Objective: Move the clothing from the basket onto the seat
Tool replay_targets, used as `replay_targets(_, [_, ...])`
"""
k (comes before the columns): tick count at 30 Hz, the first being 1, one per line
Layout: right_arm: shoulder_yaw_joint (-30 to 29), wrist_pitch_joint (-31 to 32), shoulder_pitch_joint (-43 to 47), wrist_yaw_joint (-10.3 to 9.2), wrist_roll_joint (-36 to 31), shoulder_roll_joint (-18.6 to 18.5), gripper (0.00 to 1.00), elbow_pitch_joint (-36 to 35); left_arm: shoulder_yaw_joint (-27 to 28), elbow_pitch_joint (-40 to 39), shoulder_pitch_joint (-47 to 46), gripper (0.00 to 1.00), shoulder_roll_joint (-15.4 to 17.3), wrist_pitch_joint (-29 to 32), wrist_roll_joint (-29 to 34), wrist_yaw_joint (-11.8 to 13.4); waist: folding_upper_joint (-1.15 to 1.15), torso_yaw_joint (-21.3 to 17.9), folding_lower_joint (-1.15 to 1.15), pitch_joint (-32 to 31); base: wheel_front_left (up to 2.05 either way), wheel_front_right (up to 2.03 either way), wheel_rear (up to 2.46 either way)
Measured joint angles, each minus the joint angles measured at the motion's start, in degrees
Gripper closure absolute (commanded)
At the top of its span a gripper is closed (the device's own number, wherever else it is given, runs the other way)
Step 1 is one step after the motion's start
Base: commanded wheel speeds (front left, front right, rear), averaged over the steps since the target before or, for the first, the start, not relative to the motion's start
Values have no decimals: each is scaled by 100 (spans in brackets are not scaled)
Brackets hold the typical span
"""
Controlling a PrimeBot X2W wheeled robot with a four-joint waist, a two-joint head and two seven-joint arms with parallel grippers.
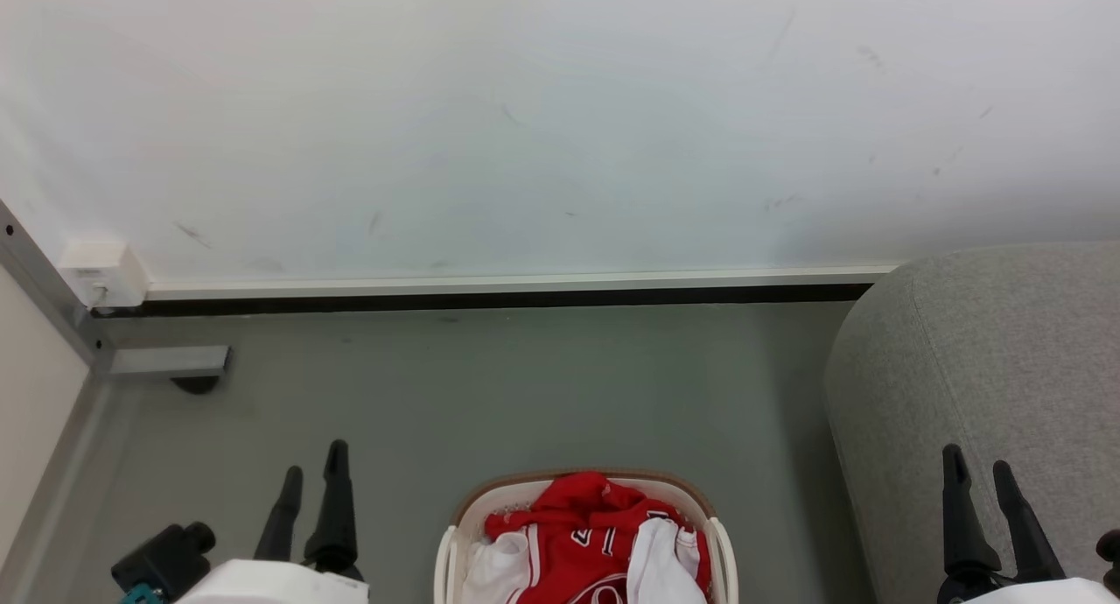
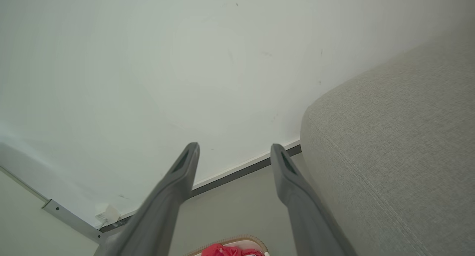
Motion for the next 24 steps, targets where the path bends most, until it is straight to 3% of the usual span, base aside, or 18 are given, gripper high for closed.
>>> replay_targets(13, [113,-215,-1,0,-936,-10,0,130,-326,-208,39,0,231,-212,1226,10,0,-2,0,2,0,0,0])
replay_targets(24, [168,-378,-3,0,-1462,-16,0,328,-623,-223,112,0,434,-359,1897,216,0,-12,0,-9,0,0,0])
